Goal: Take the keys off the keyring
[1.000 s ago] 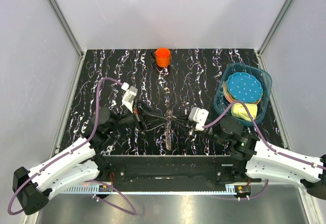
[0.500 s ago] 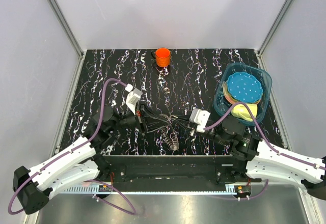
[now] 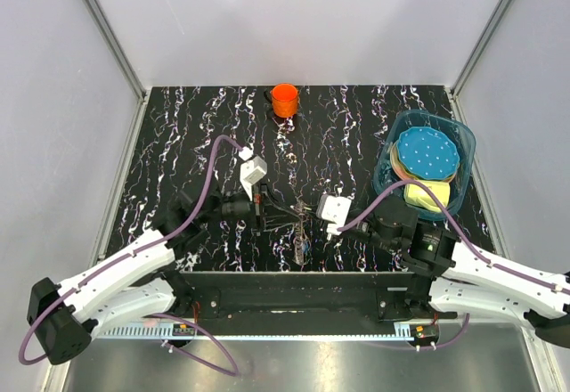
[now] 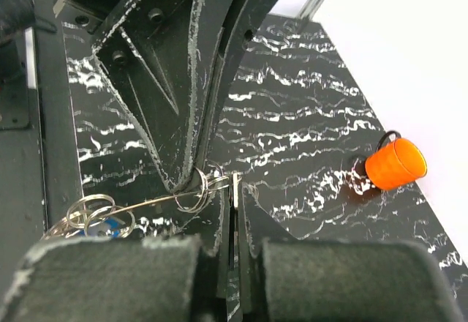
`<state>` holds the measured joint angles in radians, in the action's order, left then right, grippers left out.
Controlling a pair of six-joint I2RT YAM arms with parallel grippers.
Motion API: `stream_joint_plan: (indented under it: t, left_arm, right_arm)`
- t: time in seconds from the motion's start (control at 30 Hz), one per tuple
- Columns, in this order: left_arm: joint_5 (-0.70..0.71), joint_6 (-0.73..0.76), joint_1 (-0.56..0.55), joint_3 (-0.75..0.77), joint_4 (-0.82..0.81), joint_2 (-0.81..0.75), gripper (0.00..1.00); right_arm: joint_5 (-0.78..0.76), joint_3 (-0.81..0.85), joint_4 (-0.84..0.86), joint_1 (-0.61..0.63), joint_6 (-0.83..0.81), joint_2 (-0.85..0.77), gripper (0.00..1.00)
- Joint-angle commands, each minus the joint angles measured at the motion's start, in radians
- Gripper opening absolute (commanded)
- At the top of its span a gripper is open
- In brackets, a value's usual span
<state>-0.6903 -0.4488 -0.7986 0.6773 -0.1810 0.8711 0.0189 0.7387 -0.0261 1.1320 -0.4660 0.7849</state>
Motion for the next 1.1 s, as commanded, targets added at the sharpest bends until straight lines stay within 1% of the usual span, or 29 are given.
stream_joint_plan:
  t: [0.0, 0.03, 0.1, 0.27, 0.37, 0.5, 0.57, 0.6, 0.67, 0.7, 0.8, 0.83, 0.9, 1.07]
  left_arm:
    - [-0.061, -0.016, -0.002, -0.025, -0.127, 0.045, 0.0]
    - [-0.066, -0.031, -0.004, -0.041, -0.196, 0.049, 0.0]
    - [-0.09, -0.071, -0.002, -0.08, -0.264, 0.077, 0.0]
    - [-0.113, -0.106, -0.002, -0.087, -0.348, 0.146, 0.0]
    - [-0.138, -0.142, -0.004, -0.088, -0.411, 0.181, 0.0]
    - [-0.138, -0.16, -0.004, -0.105, -0.452, 0.189, 0.0]
    - [-0.126, -0.168, -0.004, -0.117, -0.482, 0.184, 0.0]
    - [-0.121, -0.172, -0.004, -0.122, -0.488, 0.186, 0.0]
    - [-0.106, -0.195, -0.004, -0.131, -0.526, 0.187, 0.0]
    - [-0.104, -0.208, -0.004, -0.136, -0.576, 0.19, 0.0]
    - [-0.124, -0.255, -0.004, -0.139, -0.661, 0.225, 0.0]
    - [-0.139, -0.264, -0.004, -0.13, -0.67, 0.235, 0.0]
    - [-0.147, -0.28, -0.004, -0.127, -0.689, 0.252, 0.0]
    - [-0.127, -0.309, -0.004, -0.154, -0.75, 0.256, 0.0]
  right_arm:
    - [-0.013, 0.097, -0.098, 0.0, -0.057, -0.004, 0.05]
    - [-0.039, 0.103, -0.106, 0.0, -0.06, -0.012, 0.1]
    - [-0.063, 0.119, -0.138, 0.0, -0.08, -0.015, 0.14]
    - [-0.079, 0.143, -0.222, 0.0, -0.12, -0.006, 0.15]
    - [-0.07, 0.149, -0.225, 0.0, -0.132, 0.02, 0.17]
    - [-0.096, 0.233, -0.287, 0.0, -0.152, 0.098, 0.29]
    - [-0.125, 0.26, -0.313, 0.0, -0.158, 0.115, 0.31]
    - [-0.137, 0.274, -0.316, 0.002, -0.16, 0.126, 0.36]
    - [-0.157, 0.278, -0.316, 0.0, -0.168, 0.137, 0.38]
    - [-0.154, 0.281, -0.317, 0.0, -0.169, 0.146, 0.4]
    - [-0.137, 0.297, -0.319, 0.0, -0.166, 0.165, 0.47]
    - [-0.135, 0.303, -0.321, 0.0, -0.166, 0.166, 0.51]
    - [-0.146, 0.307, -0.321, 0.0, -0.175, 0.168, 0.53]
    - [-0.194, 0.317, -0.333, 0.0, -0.203, 0.165, 0.54]
